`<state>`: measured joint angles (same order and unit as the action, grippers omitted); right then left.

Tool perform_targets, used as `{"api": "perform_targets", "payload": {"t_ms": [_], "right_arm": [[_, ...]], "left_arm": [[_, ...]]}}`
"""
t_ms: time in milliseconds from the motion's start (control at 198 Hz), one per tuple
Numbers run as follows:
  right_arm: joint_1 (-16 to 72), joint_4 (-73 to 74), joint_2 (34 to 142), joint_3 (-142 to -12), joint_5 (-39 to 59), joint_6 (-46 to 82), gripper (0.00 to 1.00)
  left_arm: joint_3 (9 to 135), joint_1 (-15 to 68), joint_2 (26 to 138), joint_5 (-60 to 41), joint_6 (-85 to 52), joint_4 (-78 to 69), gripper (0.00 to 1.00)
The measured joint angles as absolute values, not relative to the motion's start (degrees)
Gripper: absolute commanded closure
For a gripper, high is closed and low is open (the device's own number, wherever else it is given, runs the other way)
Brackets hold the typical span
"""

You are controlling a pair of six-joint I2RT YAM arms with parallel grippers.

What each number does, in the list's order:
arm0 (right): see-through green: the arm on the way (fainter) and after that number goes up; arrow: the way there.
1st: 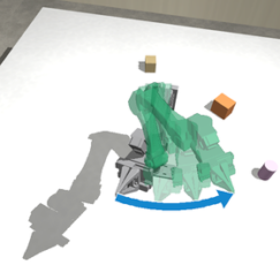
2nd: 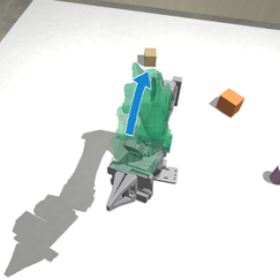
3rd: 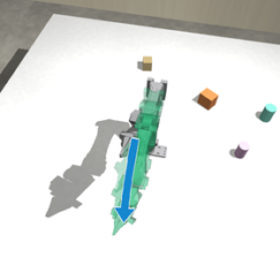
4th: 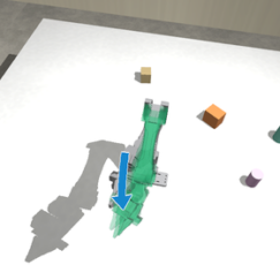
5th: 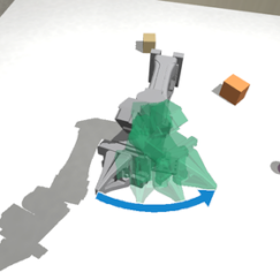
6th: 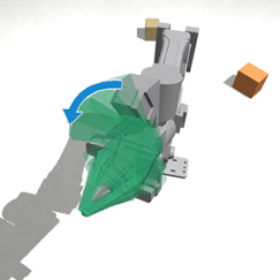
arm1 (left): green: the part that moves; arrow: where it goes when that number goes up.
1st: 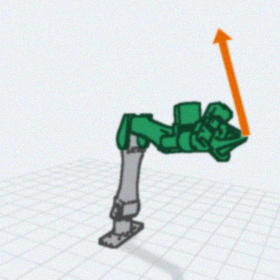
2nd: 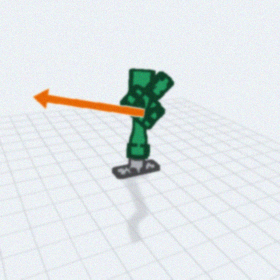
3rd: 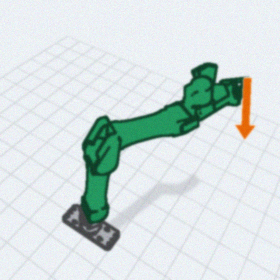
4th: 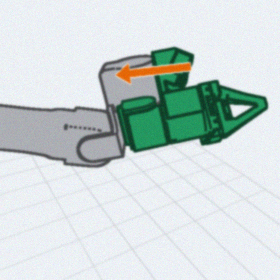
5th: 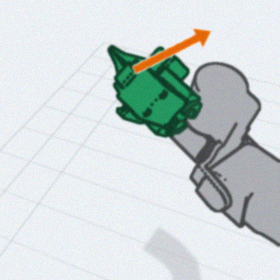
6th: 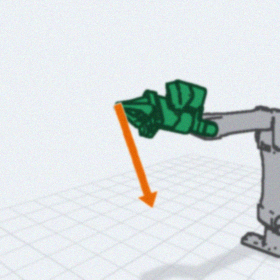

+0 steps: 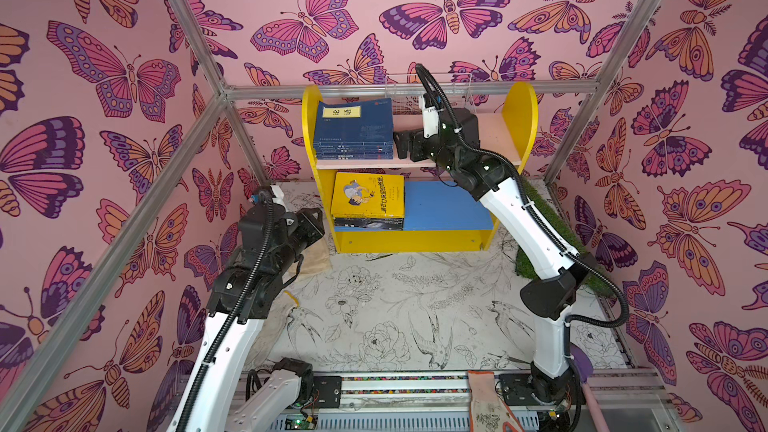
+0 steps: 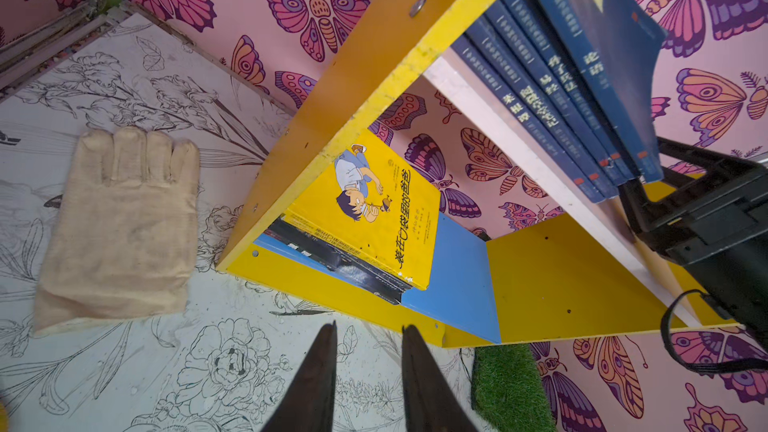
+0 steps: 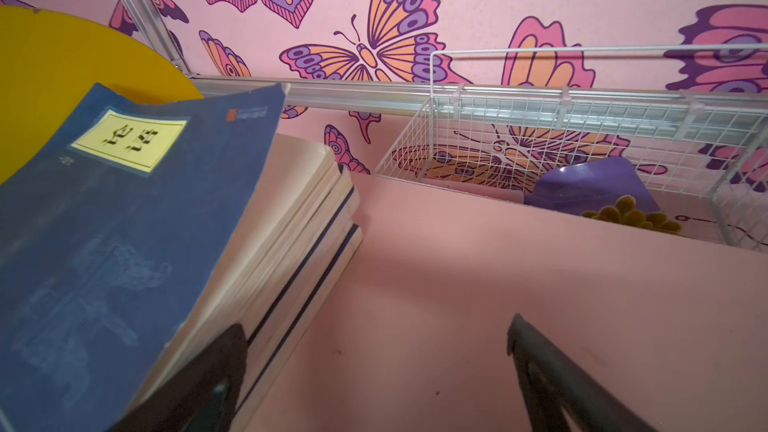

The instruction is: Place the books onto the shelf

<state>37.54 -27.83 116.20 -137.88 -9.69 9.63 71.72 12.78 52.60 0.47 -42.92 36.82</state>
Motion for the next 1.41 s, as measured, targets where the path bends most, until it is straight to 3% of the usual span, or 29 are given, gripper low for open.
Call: {"api": "perform_targets", "payload": {"t_ms": [262, 585, 695, 852, 1013, 1099, 1139, 1275, 1411], "right_arm": [[38.74, -31.16, 120.36, -145.14, -15.40, 8.67, 0.00], [39.00, -30.72, 116.86, -140.94, -19.79, 2.76, 0.01], [39.05, -28.40, 105.97, -127.04, -20.08, 0.75, 0.01], [39.05, -17.34, 78.13, -91.98, -19.09, 1.91, 0.01], [38.74, -7.18, 54.92, -58.83, -24.08, 4.21, 0.01], [36.34, -5.69, 50.89, -45.87, -29.36, 5.89, 0.01], [34.52, -4.36, 50.28, -40.01, -31.24, 6.22, 0.01], [26.39, 3.88, 50.94, -21.52, -36.99, 5.80, 0.01], [19.66, 11.66, 60.29, -18.44, -41.08, 6.46, 0.01]], "left_arm": [[71.24, 12.69, 52.60, 0.43, -42.92, 37.60, 0.70], [69.58, 12.64, 52.14, 0.40, -42.28, 37.78, 0.65], [67.88, 12.64, 51.90, 1.98, -40.73, 37.67, 0.62], [62.50, 12.60, 51.11, 8.23, -37.04, 37.58, 0.56], [57.23, 12.60, 53.30, 16.45, -33.12, 37.65, 0.40], [54.83, 12.60, 55.59, 21.39, -30.79, 36.32, 0.19], [53.45, 12.58, 56.55, 24.23, -30.28, 35.07, 0.00], [47.33, 12.38, 59.94, 33.45, -25.54, 27.38, 0.01], [40.82, 12.34, 65.04, 38.57, -19.07, 17.85, 0.01]]}}
